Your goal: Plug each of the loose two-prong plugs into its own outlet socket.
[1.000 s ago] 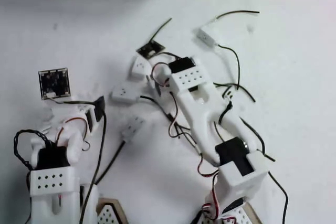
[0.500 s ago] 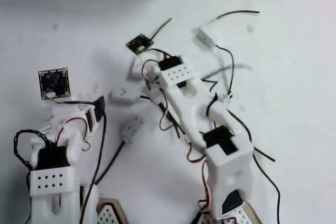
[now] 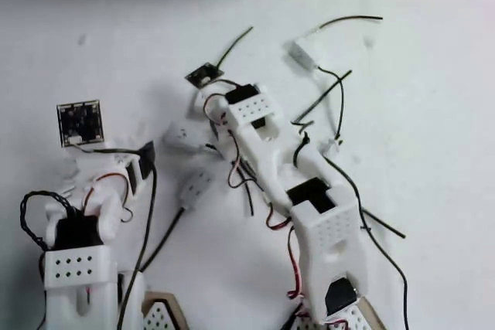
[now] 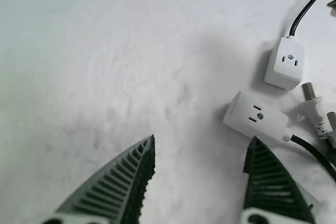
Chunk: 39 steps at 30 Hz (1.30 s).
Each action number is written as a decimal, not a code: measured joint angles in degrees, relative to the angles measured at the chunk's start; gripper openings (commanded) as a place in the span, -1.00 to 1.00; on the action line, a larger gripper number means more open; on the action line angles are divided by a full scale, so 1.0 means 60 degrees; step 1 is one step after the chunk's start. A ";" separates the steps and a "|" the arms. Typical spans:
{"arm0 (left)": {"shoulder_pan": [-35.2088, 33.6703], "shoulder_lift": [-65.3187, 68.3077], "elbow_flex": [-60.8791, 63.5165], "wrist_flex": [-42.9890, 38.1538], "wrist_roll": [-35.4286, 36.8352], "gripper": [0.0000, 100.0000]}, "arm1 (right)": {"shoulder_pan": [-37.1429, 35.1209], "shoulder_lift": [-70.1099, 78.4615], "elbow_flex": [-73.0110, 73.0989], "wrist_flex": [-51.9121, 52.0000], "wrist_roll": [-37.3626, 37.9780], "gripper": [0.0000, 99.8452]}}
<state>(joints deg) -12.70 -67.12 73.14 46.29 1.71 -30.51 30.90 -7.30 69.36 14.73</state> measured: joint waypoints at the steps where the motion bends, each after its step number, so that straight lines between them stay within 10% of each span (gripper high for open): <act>1: 0.0000 0.0000 0.0000 0.0000 0.0000 -0.44 | 0.0000 0.0000 0.0000 0.0000 0.0000 -0.96; 16: 0.0000 0.0000 0.0000 0.0000 0.0000 -0.44 | -0.0073 -0.5216 0.3150 0.0440 0.0982 -0.96; 32: -0.0029 0.0000 0.0000 0.0000 0.0000 -0.44 | -0.0073 -1.1663 0.5333 0.3516 0.7604 -0.96; 39: -0.0029 0.0000 0.0000 0.0000 0.0000 -0.44 | -0.0073 -1.3832 0.5333 0.2828 0.8029 -0.96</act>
<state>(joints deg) -12.88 -67.12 73.14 46.29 1.71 -30.95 -52.09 24.70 86.33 62.90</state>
